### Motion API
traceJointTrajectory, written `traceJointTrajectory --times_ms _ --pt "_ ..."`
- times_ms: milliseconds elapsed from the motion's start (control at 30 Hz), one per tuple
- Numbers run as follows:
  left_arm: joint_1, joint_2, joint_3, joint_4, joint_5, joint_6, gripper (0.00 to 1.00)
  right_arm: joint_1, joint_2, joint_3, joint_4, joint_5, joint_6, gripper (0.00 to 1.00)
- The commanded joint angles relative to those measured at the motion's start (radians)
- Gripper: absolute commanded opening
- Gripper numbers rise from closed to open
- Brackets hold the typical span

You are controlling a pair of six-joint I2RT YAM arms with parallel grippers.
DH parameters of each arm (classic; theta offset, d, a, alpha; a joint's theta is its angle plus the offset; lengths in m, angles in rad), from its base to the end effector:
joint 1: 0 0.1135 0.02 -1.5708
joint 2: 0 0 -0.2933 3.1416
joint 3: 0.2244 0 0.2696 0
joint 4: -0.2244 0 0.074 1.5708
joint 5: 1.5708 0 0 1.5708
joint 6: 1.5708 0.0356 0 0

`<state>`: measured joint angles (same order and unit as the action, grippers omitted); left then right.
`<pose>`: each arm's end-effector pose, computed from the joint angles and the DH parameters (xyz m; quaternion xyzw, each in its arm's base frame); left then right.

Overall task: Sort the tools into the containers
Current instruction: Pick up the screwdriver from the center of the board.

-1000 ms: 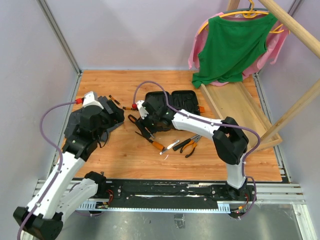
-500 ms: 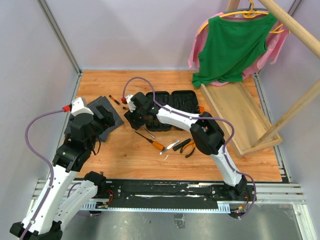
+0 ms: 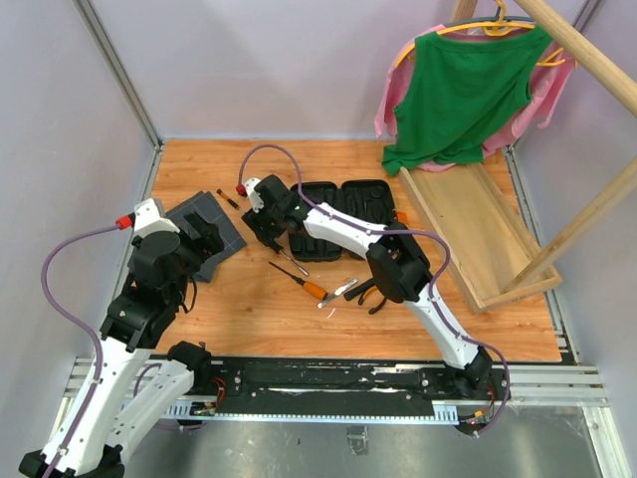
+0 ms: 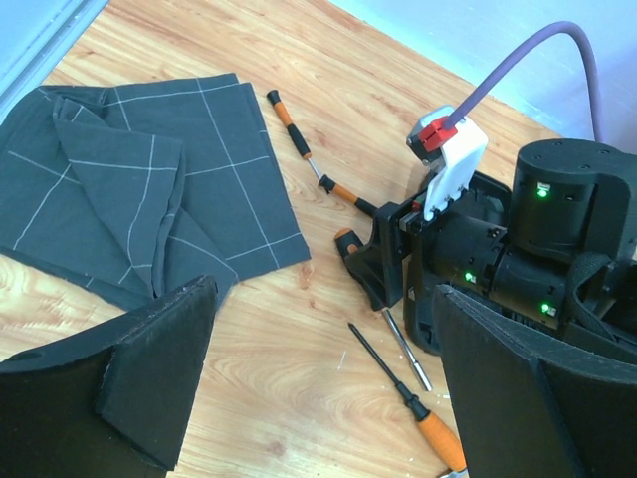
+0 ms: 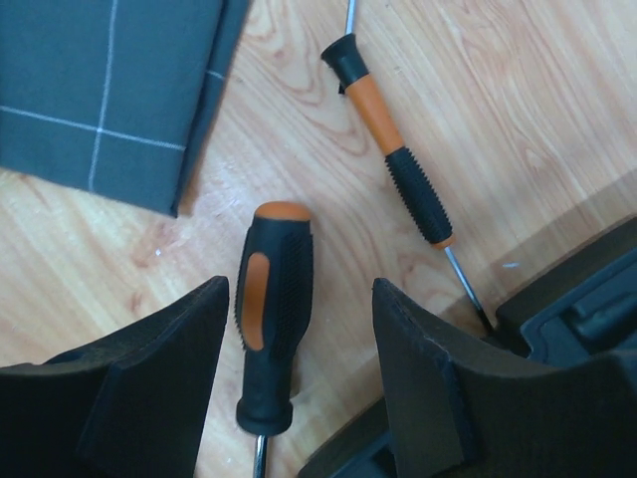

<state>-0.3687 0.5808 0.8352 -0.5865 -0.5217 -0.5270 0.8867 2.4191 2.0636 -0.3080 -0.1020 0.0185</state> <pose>0.1120 -0.0243 0.3645 -0.2114 0.7724 -0.0536 0.5965 0.3723 0.4623 0.2048 -0.3978 0.8050 0.2326 0.3736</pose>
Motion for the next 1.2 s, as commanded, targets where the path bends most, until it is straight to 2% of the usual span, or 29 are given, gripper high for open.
traceJointTrajectory --times_ms 0,267,633,767,967,1167 --pt "0.006 -0.001 -0.013 0.006 -0.033 0.003 0.93 -0.013 0.064 0.086 -0.04 0.022 -0.037 0.61" --pt "0.006 0.002 -0.018 0.013 -0.038 0.001 0.94 -0.016 0.116 0.128 -0.058 0.025 -0.052 0.56" --pt "0.006 -0.001 -0.022 0.017 -0.045 -0.001 0.95 -0.017 0.095 0.153 -0.083 0.025 -0.079 0.35" --pt "0.007 0.0 -0.024 0.02 -0.051 0.002 0.96 -0.017 0.031 0.144 -0.077 0.019 -0.096 0.3" --pt "0.006 0.006 -0.024 0.016 -0.059 0.0 0.96 -0.017 -0.107 0.077 -0.052 -0.003 -0.083 0.29" --pt "0.006 0.01 -0.025 0.025 -0.04 0.003 0.96 -0.022 -0.324 -0.135 0.051 -0.034 -0.009 0.28"
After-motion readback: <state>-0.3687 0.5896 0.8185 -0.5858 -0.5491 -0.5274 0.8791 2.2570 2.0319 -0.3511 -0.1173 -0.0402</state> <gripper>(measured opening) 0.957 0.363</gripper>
